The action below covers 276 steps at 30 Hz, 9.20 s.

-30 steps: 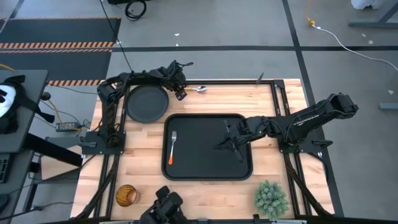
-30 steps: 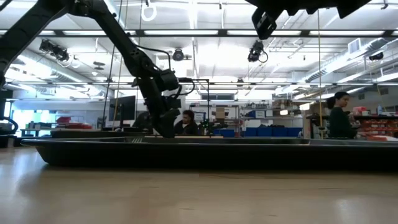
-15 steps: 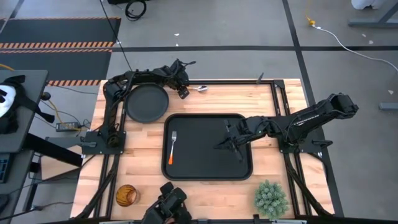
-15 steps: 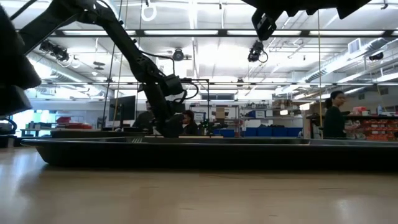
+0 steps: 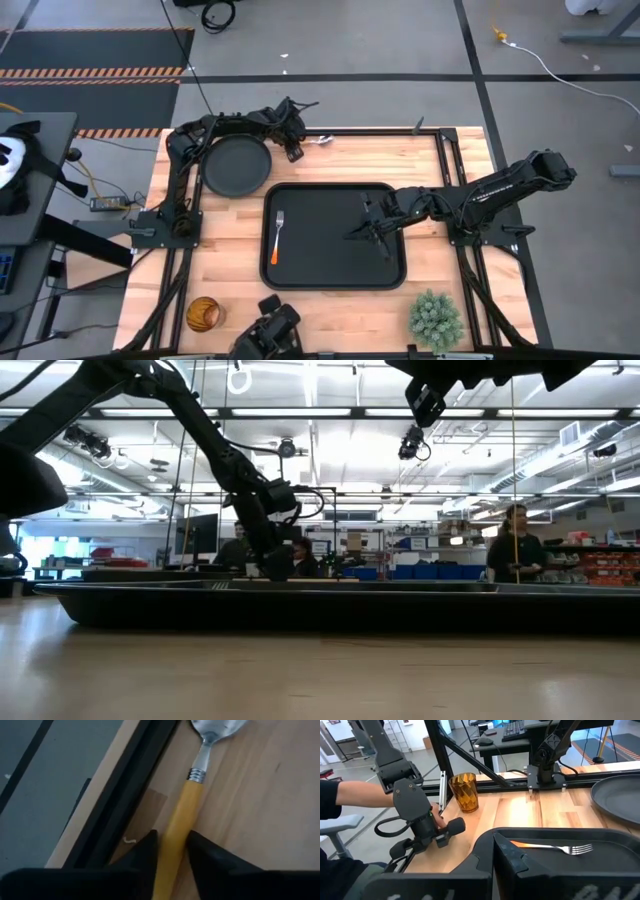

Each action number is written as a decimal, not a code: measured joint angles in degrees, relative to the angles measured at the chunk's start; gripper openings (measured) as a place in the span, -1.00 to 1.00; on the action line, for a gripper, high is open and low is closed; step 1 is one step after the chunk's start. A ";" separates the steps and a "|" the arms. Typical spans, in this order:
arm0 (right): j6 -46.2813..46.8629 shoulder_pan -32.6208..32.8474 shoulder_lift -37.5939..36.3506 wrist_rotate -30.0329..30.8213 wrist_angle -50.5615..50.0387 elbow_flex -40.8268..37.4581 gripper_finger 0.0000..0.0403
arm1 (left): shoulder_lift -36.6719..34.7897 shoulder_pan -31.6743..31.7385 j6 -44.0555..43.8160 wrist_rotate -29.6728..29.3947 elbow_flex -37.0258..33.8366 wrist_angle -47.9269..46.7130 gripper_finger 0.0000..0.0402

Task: Pick and place plate/cup/fork/spoon on tray
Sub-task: Put the yellow spoon on the black tray to the right of the orange fork

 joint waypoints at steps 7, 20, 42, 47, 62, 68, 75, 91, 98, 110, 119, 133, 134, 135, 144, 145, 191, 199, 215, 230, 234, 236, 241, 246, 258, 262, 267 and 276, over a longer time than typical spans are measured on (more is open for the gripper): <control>0.02 0.00 0.00 0.00 -0.06 0.00 -0.94 | -0.52 -1.11 0.14 -2.33 0.02 -1.35 -0.90; -0.07 0.00 0.00 0.00 -0.63 0.00 -0.94 | -9.86 -9.37 -3.00 -6.47 -0.23 -7.86 -0.97; -0.10 -0.30 0.00 0.00 -1.89 0.00 -0.94 | -4.63 -6.23 -7.36 -1.77 -0.15 0.35 -0.22; -0.17 -1.24 0.00 0.00 -1.89 0.00 -0.94 | -2.27 -4.30 -7.33 1.13 -0.15 2.00 -0.18; -0.01 -3.04 0.00 0.04 -1.76 0.00 -0.94 | 0.32 -2.51 -5.64 1.94 0.48 1.14 -0.28; 0.28 -3.34 0.00 0.04 -1.29 0.00 -0.94 | 2.30 -2.73 -5.91 1.23 5.06 -6.31 -0.18; 0.37 -3.32 0.00 0.02 -1.57 0.00 -0.94 | 3.08 -3.69 0.04 0.41 6.38 -8.32 -0.36; 2.94 -3.32 0.00 -0.02 -1.89 0.00 -0.94 | 3.43 -7.19 3.70 -7.56 12.15 -20.86 -0.94; 1.97 -3.32 0.00 -0.04 -3.22 0.00 -0.94 | 2.38 -13.07 -0.73 -14.72 23.97 -37.85 -0.95; 4.52 -0.80 -4.18 -4.71 -6.76 -0.02 -0.94 | 0.53 -25.29 -17.27 -20.96 35.78 -58.71 -0.95; 6.03 7.13 -8.51 -4.39 -7.63 -0.02 -0.94 | 0.07 -29.05 -22.73 -23.10 35.34 -60.15 -0.93; 6.43 12.83 -9.49 0.02 -8.62 -0.02 -0.94 | 0.58 -16.91 -42.35 -19.39 28.34 -51.60 -0.31; 6.40 12.85 -9.49 0.02 -8.69 -0.02 -0.94 | 0.55 -16.20 -43.58 -18.95 26.61 -49.57 -0.27; 6.40 12.87 -9.49 0.02 -8.73 -0.02 -0.94 | 0.56 -15.43 -44.36 -18.02 24.66 -47.42 -0.23; 5.86 12.85 -9.49 0.02 -8.71 -0.02 -0.94 | 0.64 -11.59 -47.46 -14.12 14.25 -29.97 0.00; 5.86 12.85 -9.49 0.02 -8.71 -0.02 -0.94 | 0.61 -11.45 -47.85 -14.17 13.75 -28.89 0.00; 4.33 14.02 -9.49 0.00 -10.71 -0.02 -0.94 | -7.02 -11.62 -47.28 -17.57 5.46 -18.18 -0.98; 0.59 13.94 -9.89 0.00 -12.02 0.02 -0.94 | -18.04 -18.47 -47.98 -23.58 5.51 -25.05 -0.98; -1.09 13.75 -10.01 0.00 -21.45 0.02 -0.94 | -8.02 -18.80 -58.50 -24.50 5.49 -20.10 -0.72; -1.22 13.68 -10.01 -0.01 -25.50 0.02 -0.94 | 0.20 -9.73 -63.06 -10.12 5.60 -16.44 -0.14; -1.25 13.68 -10.01 -0.02 -25.47 0.02 -0.94 | 0.20 -9.73 -62.87 -9.77 5.60 -16.48 -0.17; -1.25 13.67 -10.01 -0.01 -25.45 0.02 -0.94 | 0.20 -9.73 -62.68 -9.77 5.60 -16.61 -0.21; -1.25 13.66 -10.01 0.00 -25.47 0.02 -0.94 | 0.20 -9.71 -61.34 -9.76 5.60 -17.67 -0.39; -1.22 13.67 -10.01 -0.01 -25.49 0.02 -0.94 | 0.12 -9.43 -60.40 -10.02 5.60 -18.55 -0.74; 0.02 13.68 -10.03 -0.02 -27.43 0.02 -0.94 | -0.02 -9.49 -58.28 -10.85 5.62 -18.44 -0.99; 0.02 13.68 -10.03 -0.02 -27.51 0.02 -0.94 | 0.00 -9.49 -58.12 -10.91 5.62 -18.43 -0.99; 0.02 13.68 -10.03 -0.02 -27.53 0.02 -0.94 | 0.05 -9.49 -57.67 -11.02 5.60 -18.31 -0.99; 0.02 13.68 -10.03 -0.02 -27.55 0.02 -0.94 | -1.42 -10.25 -56.14 -12.61 5.24 -19.44 -0.99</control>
